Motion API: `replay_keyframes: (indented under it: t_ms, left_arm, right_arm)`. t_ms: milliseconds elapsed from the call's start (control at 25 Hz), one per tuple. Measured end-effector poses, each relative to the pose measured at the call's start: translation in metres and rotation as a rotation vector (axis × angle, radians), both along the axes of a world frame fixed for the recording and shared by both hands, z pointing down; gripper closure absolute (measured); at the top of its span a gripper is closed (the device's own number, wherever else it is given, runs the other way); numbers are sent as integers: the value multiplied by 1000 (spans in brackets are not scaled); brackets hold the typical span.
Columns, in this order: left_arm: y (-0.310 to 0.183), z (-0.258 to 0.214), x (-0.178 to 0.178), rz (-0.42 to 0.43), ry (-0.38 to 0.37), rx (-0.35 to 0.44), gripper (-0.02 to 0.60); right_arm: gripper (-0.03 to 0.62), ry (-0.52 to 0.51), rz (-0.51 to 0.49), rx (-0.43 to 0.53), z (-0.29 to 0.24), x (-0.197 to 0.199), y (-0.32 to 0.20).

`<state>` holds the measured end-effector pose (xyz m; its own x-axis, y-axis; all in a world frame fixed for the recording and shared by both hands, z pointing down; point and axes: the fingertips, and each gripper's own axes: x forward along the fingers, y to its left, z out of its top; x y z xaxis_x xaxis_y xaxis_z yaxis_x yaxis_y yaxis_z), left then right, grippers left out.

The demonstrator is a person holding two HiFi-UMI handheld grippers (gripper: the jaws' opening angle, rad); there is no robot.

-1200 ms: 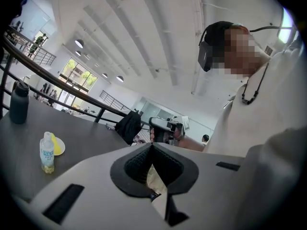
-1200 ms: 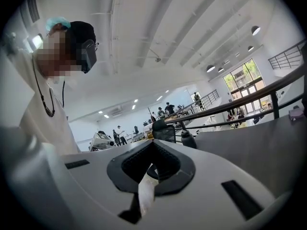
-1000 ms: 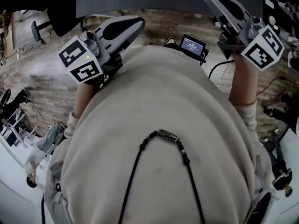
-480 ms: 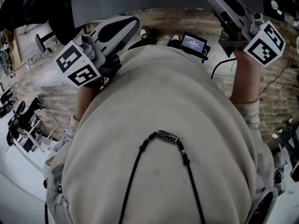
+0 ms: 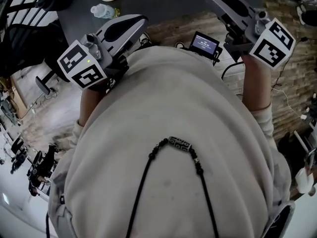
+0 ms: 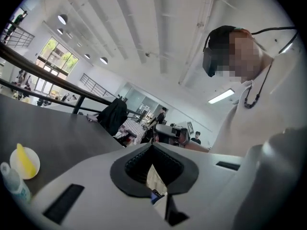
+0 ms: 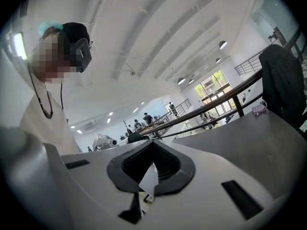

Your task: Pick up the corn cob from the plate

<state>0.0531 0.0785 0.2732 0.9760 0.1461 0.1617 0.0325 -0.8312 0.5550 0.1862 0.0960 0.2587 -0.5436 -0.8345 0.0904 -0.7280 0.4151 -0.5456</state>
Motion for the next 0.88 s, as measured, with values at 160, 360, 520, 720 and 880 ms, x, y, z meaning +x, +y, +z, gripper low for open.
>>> replay_keyframes:
  t_ms: [160,360,520,720,880]
  left_arm:
    - [-39,-6,-8,107,54,7,580]
    - [-31,-1,-1,240,31,21,580]
    - [-59,-2,-6,236,39,-7,580]
    - [-115,-1,-44,217,63,-36,580]
    - [-118,0,-51,207,59,-37,580]
  right_arm:
    - [577,34,63,1,-10,-16,-31]
    - [577,90,91,48,-32,-25,-43]
    - [577,143,100,36,-37,-37,-66]
    - [577,177,139,0,-35,-65,-108]
    - [577,150,148,-12,-38,-66,-110]
